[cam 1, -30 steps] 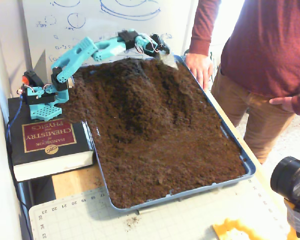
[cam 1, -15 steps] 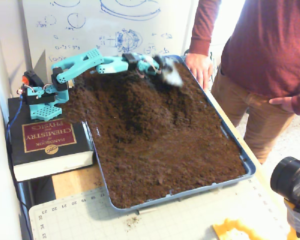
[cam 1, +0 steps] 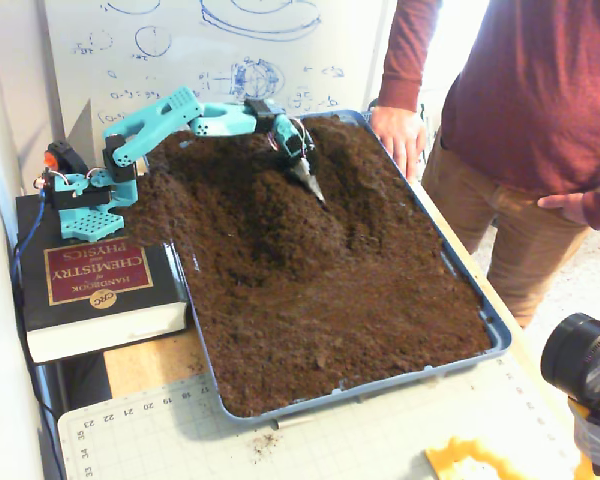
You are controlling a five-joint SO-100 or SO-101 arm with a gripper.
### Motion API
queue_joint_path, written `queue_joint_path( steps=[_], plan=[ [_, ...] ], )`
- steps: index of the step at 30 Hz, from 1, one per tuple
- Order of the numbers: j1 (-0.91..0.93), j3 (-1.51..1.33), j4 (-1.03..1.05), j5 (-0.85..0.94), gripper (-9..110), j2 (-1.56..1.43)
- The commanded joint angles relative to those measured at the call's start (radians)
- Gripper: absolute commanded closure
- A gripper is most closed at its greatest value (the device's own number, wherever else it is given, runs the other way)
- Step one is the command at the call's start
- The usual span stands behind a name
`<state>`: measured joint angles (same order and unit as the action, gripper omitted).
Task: Build a berm.
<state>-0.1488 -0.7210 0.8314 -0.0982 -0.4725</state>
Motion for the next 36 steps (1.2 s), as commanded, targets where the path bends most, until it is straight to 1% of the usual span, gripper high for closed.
queue_joint_path(
  steps=[1,19,22,30,33,36],
  plan=[
    [-0.015,0.000,0.103,-0.003,101,-0.109],
    [-0.017,-0.009,0.133,-0.003,101,-0.158],
    [-0.002,0.003,0.135,-0.003,101,-0.249],
    [0.130,0.005,0.112,-0.005,101,-0.451],
    [0.213,0.003,0.038,-0.005,101,-0.459],
    [0.282,-0.015,-0.084,-0.005,101,-0.443]
  ],
)
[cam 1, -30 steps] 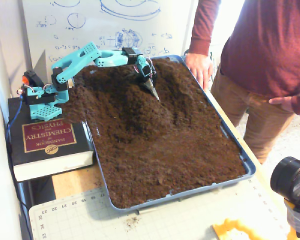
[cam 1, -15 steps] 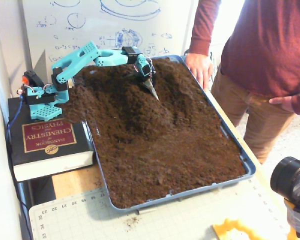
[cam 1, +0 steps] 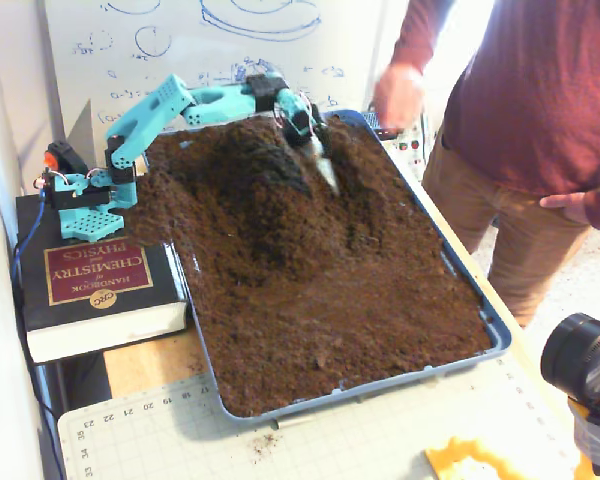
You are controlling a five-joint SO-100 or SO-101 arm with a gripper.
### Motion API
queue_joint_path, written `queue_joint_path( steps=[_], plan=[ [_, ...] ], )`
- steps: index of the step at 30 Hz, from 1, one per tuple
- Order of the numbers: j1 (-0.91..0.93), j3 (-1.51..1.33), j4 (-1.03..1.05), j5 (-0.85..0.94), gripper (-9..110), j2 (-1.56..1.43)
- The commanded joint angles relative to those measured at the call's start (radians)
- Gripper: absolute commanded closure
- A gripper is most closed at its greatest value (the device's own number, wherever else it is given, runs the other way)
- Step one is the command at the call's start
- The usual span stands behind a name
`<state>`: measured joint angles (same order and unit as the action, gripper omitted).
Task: Build a berm.
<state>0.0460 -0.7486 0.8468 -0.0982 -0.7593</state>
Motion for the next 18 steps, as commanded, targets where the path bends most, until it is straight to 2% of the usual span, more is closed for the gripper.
queue_joint_path(
  steps=[1,8,13,18],
  plan=[
    [0.109,0.012,-0.144,-0.005,101,-0.133],
    [0.224,0.009,-0.347,0.015,101,0.012],
    [0.272,0.008,-0.318,0.032,101,0.103],
    [0.282,0.006,-0.273,0.161,101,0.206]
  ],
)
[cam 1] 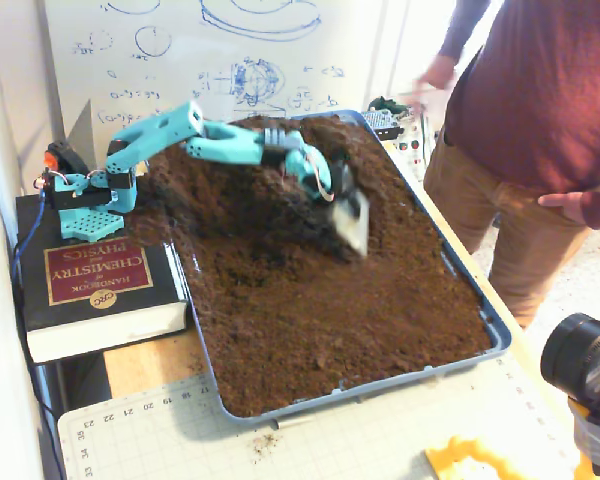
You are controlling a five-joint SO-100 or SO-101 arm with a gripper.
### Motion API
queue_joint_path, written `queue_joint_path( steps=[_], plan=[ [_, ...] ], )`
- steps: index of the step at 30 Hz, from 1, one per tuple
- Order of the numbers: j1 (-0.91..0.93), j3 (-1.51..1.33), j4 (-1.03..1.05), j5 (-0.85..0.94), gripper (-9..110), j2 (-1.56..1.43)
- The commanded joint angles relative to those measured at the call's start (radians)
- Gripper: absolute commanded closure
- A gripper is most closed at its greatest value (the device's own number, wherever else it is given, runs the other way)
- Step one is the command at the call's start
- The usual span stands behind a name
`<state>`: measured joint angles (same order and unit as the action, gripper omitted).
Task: Build a berm.
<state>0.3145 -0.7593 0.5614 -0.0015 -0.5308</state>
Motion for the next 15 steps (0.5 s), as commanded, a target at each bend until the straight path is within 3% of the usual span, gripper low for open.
queue_joint_path(
  steps=[1,9,15],
  plan=[
    [0.015,0.017,0.026,0.095,101,-0.005],
    [0.009,0.017,0.245,0.310,101,-0.009],
    [0.005,0.017,0.448,0.359,101,-0.058]
  ],
)
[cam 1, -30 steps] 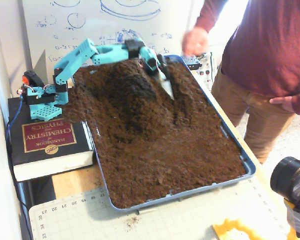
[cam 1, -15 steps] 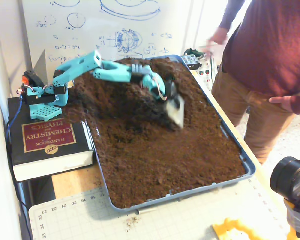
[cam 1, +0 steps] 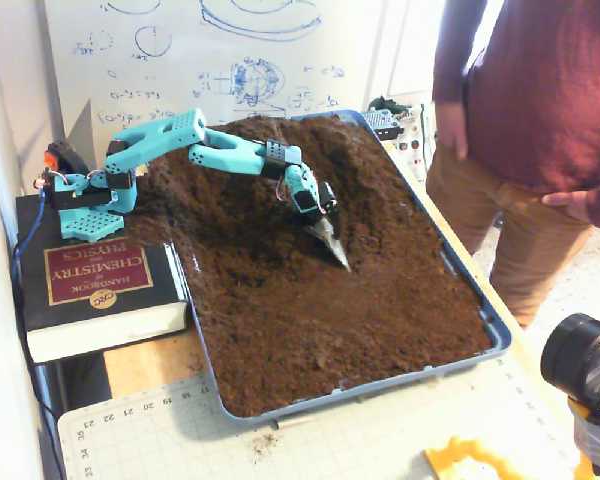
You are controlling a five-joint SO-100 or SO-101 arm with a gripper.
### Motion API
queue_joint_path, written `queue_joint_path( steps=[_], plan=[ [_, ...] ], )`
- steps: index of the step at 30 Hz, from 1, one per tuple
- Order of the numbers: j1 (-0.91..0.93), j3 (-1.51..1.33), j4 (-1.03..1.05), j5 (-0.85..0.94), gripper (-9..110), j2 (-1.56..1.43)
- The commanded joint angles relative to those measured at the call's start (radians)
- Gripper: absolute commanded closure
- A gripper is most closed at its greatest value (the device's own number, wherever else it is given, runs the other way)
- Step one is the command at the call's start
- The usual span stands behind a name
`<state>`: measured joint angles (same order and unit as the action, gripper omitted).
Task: Build a berm.
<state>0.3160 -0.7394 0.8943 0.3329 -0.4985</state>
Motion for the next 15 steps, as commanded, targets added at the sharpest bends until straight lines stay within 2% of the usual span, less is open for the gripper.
queue_joint_path(
  steps=[1,15],
  plan=[
    [0.003,-0.003,0.141,0.025,101,-0.098],
    [0.017,0.023,0.199,-0.038,101,-0.258]
  ],
)
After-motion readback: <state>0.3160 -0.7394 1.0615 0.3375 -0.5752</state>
